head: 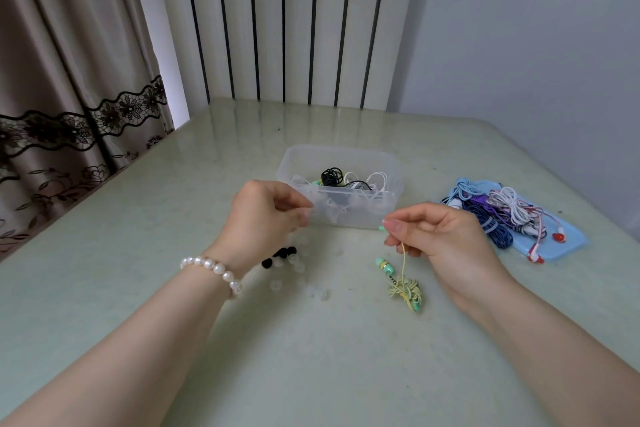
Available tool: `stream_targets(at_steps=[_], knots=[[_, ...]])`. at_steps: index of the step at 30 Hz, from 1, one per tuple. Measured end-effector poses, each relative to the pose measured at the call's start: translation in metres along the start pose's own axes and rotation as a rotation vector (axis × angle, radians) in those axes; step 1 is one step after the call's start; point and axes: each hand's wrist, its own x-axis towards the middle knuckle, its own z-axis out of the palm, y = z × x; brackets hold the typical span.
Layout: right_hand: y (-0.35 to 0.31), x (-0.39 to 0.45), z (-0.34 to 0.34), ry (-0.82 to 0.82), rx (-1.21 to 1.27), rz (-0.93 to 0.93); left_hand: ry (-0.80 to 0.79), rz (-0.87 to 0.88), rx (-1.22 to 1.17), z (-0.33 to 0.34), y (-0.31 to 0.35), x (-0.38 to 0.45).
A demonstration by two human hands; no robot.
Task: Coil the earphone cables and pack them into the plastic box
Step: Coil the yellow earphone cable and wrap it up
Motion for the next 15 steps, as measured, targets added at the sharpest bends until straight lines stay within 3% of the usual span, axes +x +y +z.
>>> stream_targets(at_steps=[3, 5, 15], knots=[[-0.001, -0.002, 0.001, -0.034, 0.055, 0.054, -0.162, -0.162, -0.505, 0.014, 0.014, -0.016], [-0.002, -0.002, 0.002, -0.070, 0.058, 0.061, -0.252, -0.247, -0.686, 0.023, 0.018, -0.025], [-0.002, -0.004, 0.004, -0.126, 0.066, -0.066, -0.294, -0.288, -0.801, 0.033, 0.021, -0.034]])
